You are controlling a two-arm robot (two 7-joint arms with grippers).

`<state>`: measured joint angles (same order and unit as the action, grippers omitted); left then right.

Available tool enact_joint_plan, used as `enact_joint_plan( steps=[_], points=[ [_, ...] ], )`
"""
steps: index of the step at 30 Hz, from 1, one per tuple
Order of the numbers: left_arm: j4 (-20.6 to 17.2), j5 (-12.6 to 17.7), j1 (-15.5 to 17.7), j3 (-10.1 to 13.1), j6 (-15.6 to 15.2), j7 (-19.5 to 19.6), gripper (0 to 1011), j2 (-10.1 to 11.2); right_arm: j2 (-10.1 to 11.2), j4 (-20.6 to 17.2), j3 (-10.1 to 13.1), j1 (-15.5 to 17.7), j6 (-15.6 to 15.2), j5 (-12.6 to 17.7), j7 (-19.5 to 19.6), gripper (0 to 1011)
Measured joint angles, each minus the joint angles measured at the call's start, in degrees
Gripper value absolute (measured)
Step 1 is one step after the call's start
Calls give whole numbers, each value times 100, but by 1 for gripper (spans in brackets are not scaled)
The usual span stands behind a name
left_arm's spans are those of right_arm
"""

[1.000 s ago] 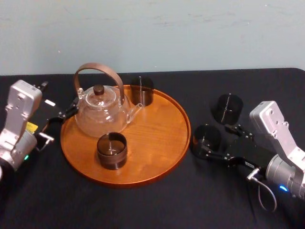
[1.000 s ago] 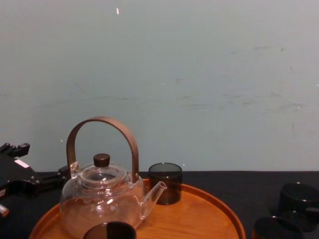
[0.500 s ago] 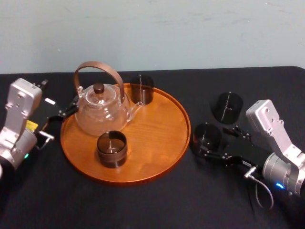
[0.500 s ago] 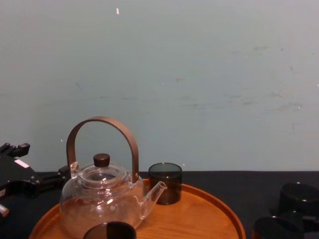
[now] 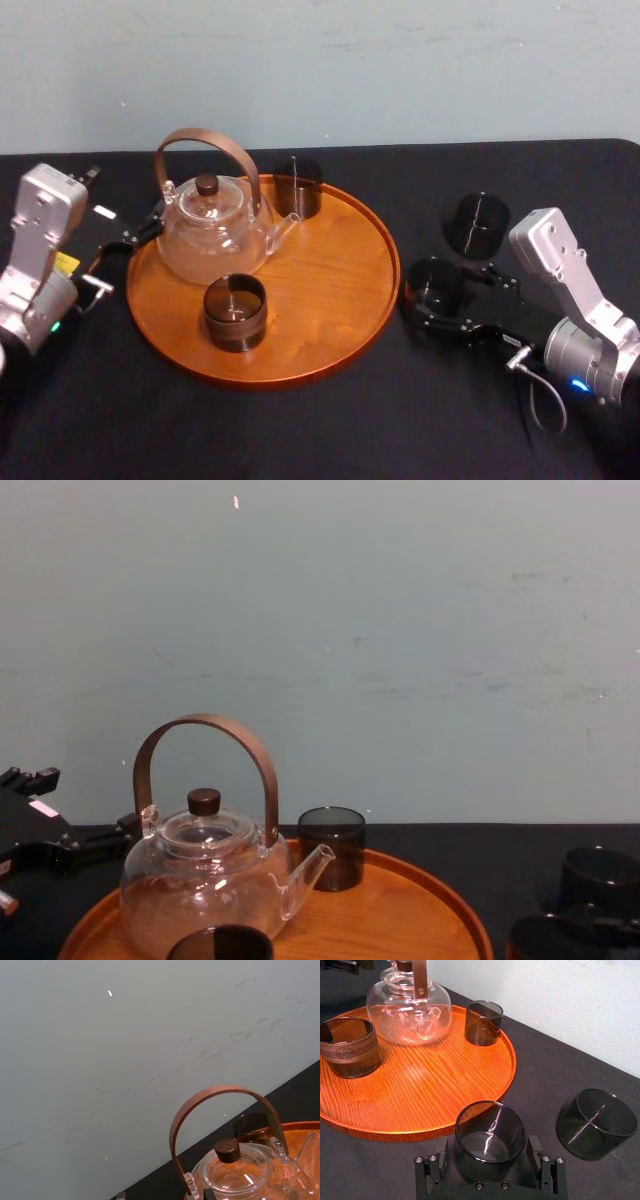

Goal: Pick up the glass from the table and place it on the tray.

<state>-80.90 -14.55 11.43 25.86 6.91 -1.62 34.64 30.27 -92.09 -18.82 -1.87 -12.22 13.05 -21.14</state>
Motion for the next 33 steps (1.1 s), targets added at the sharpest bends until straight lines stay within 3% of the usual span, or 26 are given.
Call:
enact_joint_plan(
  steps=[22,30,33],
  points=[
    [0,0,0,0,0,0,1001,0,-289,329,-68,-263,-8,-137,-110,1002],
    [0,0,0,0,0,0,1001,0,-283,328,-67,-260,-15,-139,-99,1002],
    [0,0,0,0,0,0,1001,0,-278,322,-67,-257,-14,-138,-101,943]
  ],
)
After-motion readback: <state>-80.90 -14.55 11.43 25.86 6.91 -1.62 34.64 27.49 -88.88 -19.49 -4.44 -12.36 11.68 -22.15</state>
